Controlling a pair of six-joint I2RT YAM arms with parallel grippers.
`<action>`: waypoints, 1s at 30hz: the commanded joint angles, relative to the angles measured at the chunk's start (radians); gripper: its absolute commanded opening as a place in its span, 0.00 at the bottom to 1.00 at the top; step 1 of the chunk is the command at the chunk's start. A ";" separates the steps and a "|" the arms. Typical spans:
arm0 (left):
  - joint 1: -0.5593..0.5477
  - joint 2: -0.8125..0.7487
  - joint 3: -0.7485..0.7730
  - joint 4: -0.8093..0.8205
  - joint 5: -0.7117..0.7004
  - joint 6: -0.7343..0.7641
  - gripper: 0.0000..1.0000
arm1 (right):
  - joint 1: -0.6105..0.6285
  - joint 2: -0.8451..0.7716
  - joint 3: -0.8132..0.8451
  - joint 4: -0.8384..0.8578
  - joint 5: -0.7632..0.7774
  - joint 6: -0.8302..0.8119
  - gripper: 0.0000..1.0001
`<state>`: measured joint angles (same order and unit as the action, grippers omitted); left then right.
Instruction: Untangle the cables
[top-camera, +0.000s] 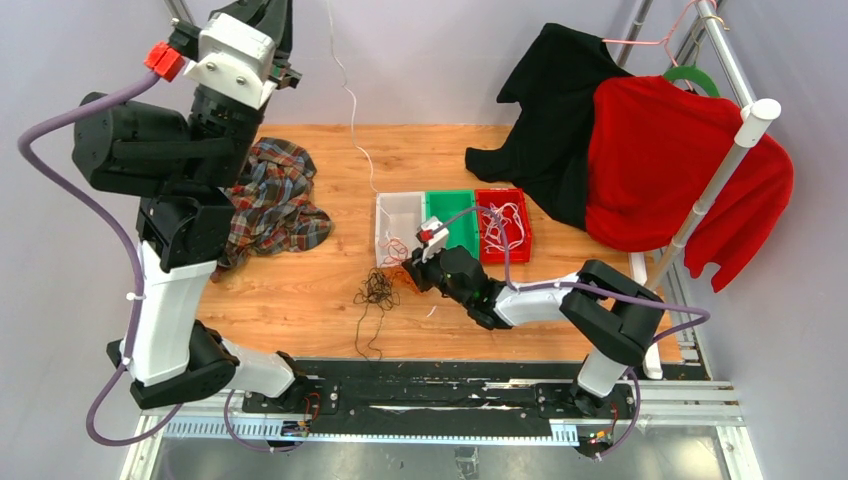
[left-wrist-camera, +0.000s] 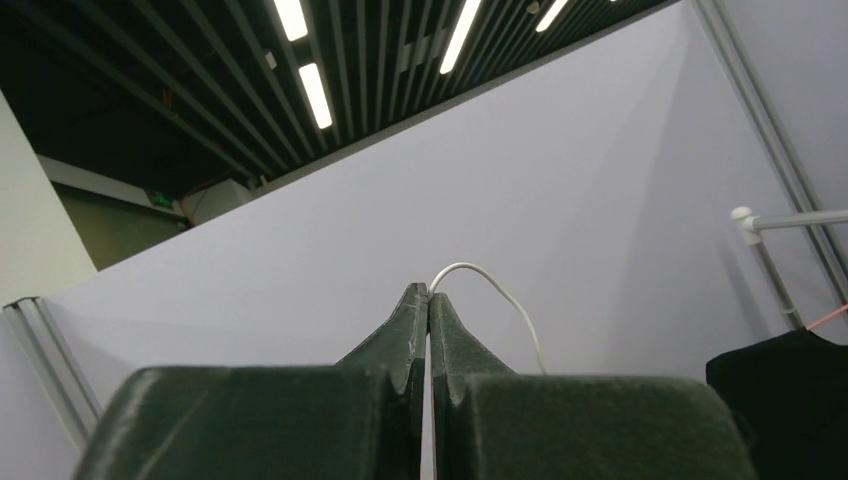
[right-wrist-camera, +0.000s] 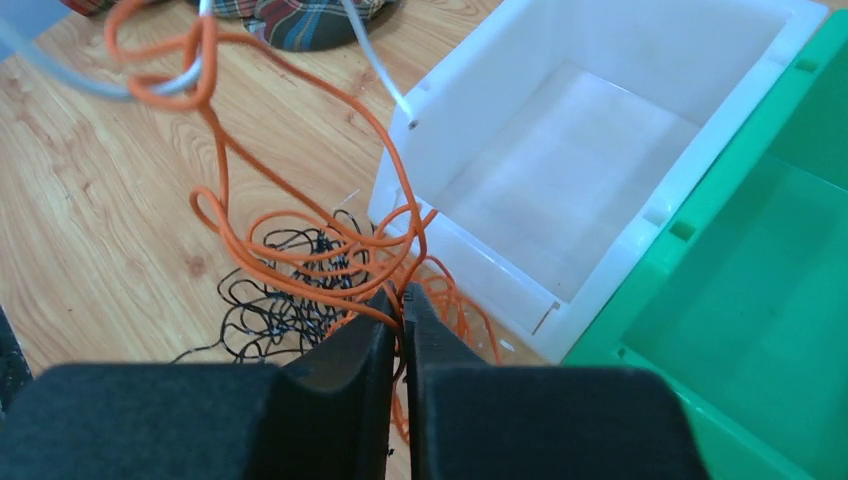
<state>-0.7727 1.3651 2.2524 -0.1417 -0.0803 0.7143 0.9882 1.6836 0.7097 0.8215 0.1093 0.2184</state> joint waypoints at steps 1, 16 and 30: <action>0.001 -0.018 0.039 0.046 -0.014 0.037 0.00 | 0.040 -0.014 -0.062 0.099 0.035 0.025 0.01; 0.001 0.126 0.224 0.274 -0.018 0.153 0.00 | 0.158 0.002 -0.330 0.153 0.196 0.146 0.01; 0.000 -0.055 -0.255 0.068 0.145 -0.085 0.00 | 0.142 -0.534 -0.242 -0.294 0.226 0.095 0.62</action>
<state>-0.7727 1.3285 2.0464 0.0116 0.0048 0.7227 1.1378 1.2800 0.4450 0.6968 0.2859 0.3439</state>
